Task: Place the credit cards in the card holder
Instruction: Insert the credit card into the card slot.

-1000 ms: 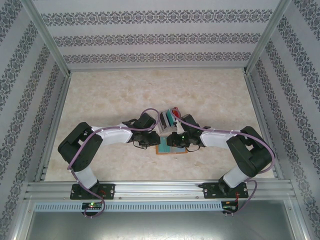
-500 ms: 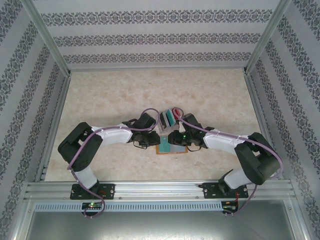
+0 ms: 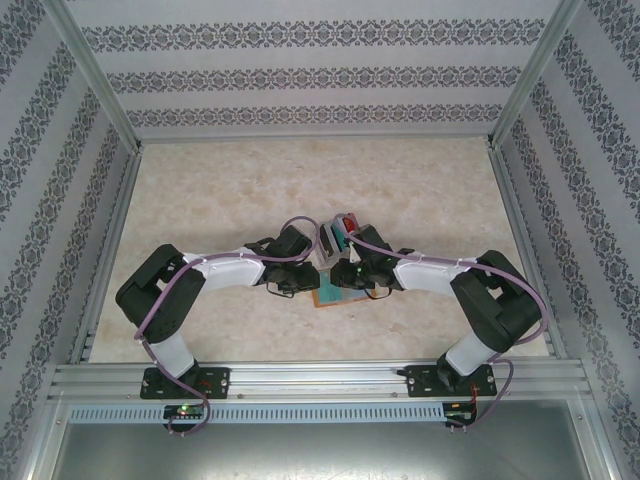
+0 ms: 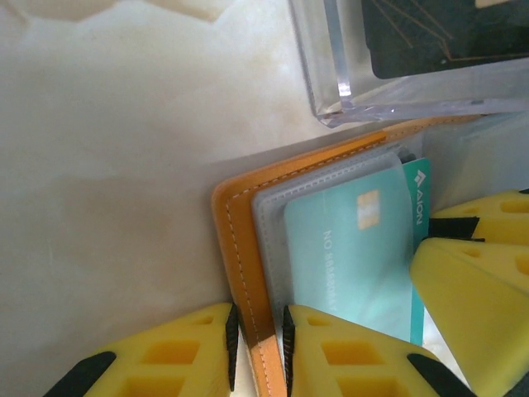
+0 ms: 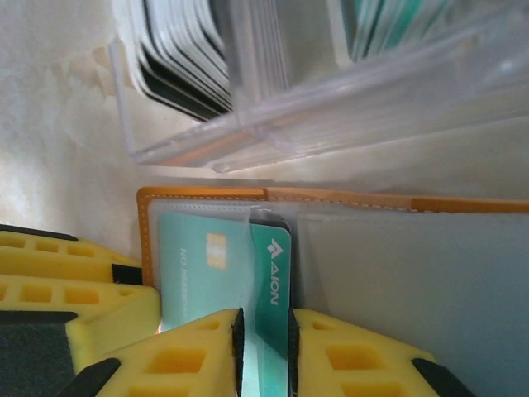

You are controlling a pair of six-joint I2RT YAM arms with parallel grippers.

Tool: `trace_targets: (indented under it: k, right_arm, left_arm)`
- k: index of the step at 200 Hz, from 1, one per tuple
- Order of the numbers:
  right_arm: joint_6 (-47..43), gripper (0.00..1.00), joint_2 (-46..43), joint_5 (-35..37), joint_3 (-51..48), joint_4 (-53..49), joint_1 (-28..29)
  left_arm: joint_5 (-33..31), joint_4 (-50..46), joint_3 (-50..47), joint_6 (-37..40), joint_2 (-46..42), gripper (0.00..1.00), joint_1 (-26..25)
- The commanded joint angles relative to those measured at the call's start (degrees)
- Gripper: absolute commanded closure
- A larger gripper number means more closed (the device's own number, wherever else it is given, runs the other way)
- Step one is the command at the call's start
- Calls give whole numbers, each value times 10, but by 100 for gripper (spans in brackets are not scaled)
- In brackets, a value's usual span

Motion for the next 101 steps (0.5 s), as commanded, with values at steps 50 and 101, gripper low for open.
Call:
trace_targets:
  k: [50,101]
  right_arm:
    - [-24,76,32,-13,29,10,21]
    - [-22,66,-46,45,2,-16,17]
  left_arm:
    - [1,-1,0,10,-1,76,-7]
    - [-18,-10,-10,10,-19,73,-7]
